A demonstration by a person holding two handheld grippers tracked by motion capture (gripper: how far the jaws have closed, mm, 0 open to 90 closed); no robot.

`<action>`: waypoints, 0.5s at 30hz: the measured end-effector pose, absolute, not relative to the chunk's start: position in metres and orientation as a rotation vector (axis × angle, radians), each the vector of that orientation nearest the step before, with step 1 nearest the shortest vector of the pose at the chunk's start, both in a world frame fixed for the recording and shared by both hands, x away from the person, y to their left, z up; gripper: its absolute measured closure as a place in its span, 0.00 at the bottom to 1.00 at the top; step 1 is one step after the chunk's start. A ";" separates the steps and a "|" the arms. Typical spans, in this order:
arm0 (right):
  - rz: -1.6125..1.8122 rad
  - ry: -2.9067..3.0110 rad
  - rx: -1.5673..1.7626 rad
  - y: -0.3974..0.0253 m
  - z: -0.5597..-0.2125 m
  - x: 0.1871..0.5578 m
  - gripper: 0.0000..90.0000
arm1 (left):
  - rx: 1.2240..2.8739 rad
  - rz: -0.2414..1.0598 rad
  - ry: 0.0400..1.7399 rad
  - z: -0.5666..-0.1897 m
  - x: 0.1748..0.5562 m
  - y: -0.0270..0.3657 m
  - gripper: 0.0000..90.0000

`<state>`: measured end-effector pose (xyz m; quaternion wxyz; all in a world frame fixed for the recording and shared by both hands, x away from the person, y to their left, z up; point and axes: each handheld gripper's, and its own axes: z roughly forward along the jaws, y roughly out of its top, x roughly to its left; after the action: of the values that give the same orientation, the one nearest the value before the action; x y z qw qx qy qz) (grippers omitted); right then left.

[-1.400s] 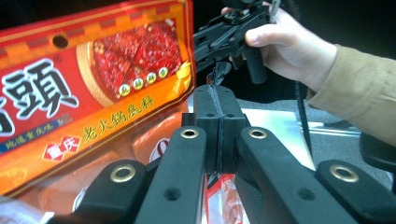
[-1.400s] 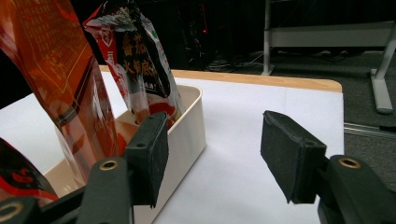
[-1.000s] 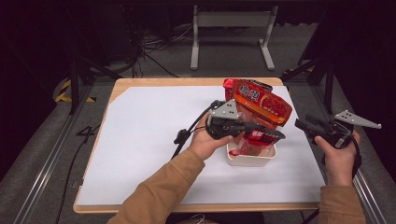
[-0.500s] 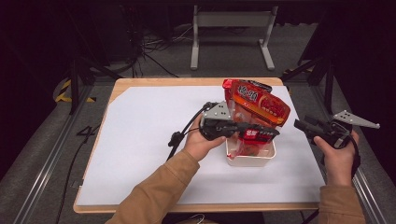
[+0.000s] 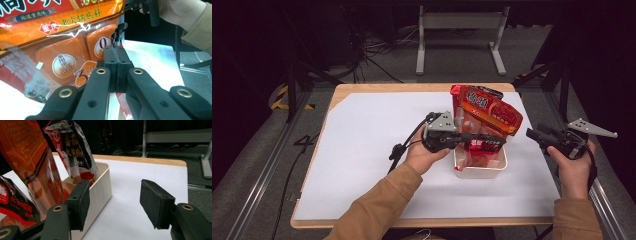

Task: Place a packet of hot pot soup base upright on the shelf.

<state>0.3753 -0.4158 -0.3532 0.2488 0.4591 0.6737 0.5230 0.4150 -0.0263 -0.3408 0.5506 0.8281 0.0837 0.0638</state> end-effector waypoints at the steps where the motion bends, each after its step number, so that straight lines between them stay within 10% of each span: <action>1: 1.425 1.837 1.251 -0.416 -0.353 0.375 0.46 | 1.962 0.150 0.200 -0.342 0.415 -0.025 1.00; 15: 1.419 1.850 1.254 -0.413 -0.355 0.377 0.46 | 1.981 0.179 0.191 -0.351 0.407 -0.012 1.00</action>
<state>0.3769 -0.4131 -0.3555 0.2448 0.4592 0.6775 0.5199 0.4071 -0.0123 -0.3510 0.5410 0.8338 0.0802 0.0754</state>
